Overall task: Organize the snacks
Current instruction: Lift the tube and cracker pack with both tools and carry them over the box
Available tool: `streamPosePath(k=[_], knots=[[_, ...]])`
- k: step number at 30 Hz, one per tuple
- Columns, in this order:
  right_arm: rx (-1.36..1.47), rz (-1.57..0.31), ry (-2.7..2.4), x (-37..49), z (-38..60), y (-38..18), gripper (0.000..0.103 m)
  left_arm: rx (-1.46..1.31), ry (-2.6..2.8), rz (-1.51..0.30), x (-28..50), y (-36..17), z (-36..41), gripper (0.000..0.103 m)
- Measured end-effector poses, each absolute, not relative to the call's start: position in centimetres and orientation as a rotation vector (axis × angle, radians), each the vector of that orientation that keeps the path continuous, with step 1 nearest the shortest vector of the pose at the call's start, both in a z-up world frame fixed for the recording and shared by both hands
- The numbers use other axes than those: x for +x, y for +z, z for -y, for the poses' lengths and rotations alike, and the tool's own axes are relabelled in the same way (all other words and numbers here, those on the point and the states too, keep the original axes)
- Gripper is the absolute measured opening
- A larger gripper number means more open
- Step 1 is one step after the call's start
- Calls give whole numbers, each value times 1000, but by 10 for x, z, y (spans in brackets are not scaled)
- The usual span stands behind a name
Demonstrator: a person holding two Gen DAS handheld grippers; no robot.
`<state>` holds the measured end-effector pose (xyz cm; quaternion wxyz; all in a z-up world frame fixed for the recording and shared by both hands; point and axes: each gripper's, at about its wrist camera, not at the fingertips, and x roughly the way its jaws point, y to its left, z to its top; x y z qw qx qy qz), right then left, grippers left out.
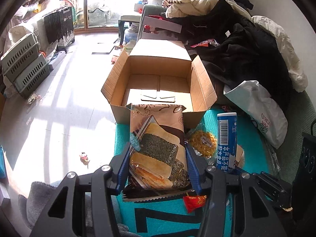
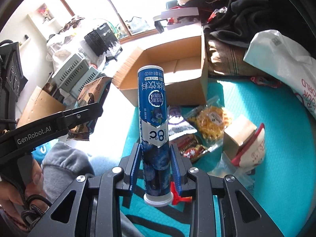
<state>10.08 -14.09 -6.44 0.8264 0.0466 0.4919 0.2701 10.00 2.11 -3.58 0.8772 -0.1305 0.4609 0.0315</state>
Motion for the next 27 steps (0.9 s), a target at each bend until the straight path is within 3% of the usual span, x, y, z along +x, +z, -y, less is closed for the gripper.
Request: streamPosePath(k=[15, 27], knots=[[82, -981, 611, 228, 106, -17, 29, -176, 33, -817, 200, 9, -32, 50], [22, -977, 559, 308, 83, -27, 29, -105, 45, -840, 290, -19, -50, 50]])
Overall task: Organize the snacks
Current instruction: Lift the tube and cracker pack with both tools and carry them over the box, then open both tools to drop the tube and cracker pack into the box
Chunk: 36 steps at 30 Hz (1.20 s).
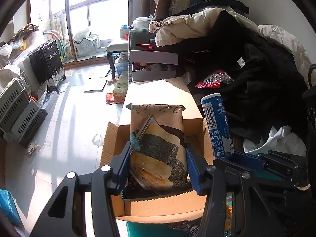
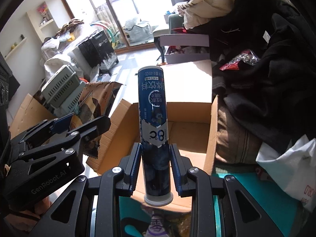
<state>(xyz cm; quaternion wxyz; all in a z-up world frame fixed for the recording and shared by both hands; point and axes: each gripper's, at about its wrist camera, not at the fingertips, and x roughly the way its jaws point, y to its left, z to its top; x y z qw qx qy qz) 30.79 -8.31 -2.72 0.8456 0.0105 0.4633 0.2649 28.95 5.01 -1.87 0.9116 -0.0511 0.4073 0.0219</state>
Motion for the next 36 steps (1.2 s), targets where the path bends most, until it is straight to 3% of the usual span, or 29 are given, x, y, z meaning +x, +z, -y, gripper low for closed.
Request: streamPosePath(k=[18, 31, 36], knots=[[-92, -1086, 410, 356, 66, -98, 29, -28, 81, -1012, 337, -116, -52, 51], [-99, -1115, 363, 354, 73, -95, 31, -35, 141, -1032, 336, -111, -57, 51], [-106, -1108, 360, 344, 75, -85, 33, -39, 149, -1027, 332, -99, -55, 56]])
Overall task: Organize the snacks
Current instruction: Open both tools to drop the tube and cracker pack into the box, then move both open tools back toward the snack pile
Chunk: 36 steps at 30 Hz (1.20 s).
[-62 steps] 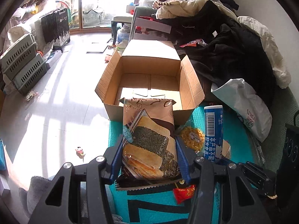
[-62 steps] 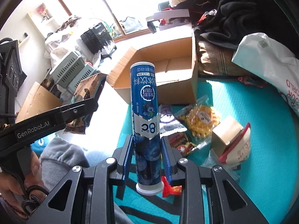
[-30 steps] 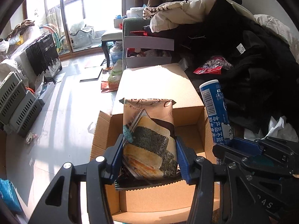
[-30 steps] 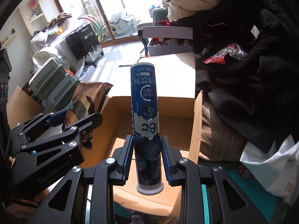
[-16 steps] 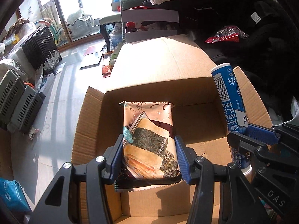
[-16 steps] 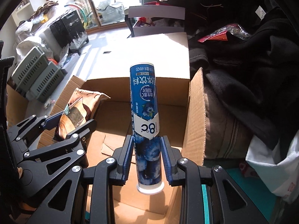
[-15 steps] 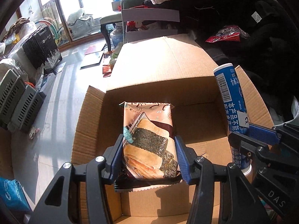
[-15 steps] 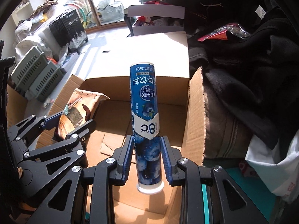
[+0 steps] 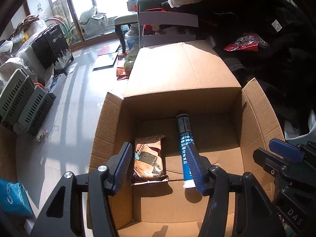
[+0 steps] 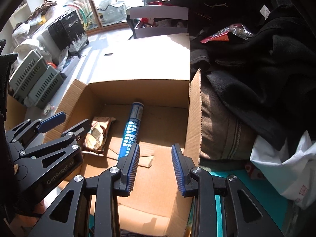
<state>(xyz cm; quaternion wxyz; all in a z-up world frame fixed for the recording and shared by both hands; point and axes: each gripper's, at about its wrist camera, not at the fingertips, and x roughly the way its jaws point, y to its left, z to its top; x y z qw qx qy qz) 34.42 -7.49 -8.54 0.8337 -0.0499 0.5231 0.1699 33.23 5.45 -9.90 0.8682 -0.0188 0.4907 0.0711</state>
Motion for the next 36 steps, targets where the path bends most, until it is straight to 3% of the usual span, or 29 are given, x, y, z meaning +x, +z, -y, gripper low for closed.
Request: streamPosePath(k=[11, 23, 28, 30, 32, 36], knots=[[-104, -1014, 349, 320, 89, -32, 40, -45, 134, -947, 306, -44, -44, 57], [-123, -835, 333, 273, 102, 45, 68, -32, 126, -805, 254, 36, -37, 57], [-132, -779, 314, 249, 112, 70, 70, -11, 122, -766, 228, 61, -31, 57], [-132, -763, 313, 238, 116, 77, 74, -9, 123, -749, 217, 70, -28, 71], [-136, -742, 306, 227, 121, 85, 75, -8, 123, -721, 205, 79, -25, 76], [-127, -717, 299, 205, 129, 96, 81, -10, 109, -708, 183, 90, -18, 77]])
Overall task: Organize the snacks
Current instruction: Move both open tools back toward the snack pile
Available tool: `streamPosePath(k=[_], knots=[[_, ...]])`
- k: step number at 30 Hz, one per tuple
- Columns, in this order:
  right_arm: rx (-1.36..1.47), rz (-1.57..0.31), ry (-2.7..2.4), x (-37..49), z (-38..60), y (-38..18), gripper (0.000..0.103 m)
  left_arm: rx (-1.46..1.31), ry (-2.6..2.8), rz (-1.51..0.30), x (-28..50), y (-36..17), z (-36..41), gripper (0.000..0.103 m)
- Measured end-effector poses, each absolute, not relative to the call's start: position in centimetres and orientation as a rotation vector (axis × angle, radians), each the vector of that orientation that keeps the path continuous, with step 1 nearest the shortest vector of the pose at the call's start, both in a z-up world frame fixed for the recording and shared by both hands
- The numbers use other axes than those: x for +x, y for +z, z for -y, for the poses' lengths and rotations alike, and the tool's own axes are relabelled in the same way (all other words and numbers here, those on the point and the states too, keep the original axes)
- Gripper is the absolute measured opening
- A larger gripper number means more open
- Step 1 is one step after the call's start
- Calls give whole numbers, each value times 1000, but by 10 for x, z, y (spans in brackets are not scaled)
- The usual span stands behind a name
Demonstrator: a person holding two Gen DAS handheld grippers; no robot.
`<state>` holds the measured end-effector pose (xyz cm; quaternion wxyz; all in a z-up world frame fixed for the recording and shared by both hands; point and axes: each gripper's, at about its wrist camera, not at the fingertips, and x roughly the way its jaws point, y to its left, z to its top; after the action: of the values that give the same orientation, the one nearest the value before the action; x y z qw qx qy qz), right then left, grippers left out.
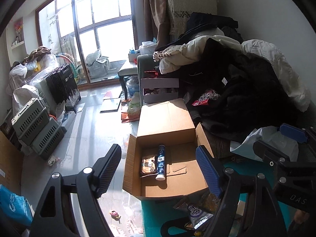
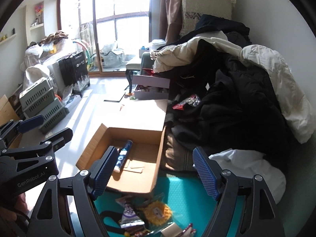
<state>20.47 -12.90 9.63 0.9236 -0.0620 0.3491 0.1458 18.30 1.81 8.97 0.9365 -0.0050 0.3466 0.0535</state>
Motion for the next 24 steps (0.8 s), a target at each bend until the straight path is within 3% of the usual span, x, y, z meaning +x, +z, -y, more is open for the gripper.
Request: streamPosePath(k=[9, 24], knots=[[-114, -692, 296, 151, 143, 102, 92, -12, 82, -682, 130, 96, -3, 78], [-66, -798, 305, 72, 166, 33, 92, -20, -37, -805, 61, 30, 17, 78]])
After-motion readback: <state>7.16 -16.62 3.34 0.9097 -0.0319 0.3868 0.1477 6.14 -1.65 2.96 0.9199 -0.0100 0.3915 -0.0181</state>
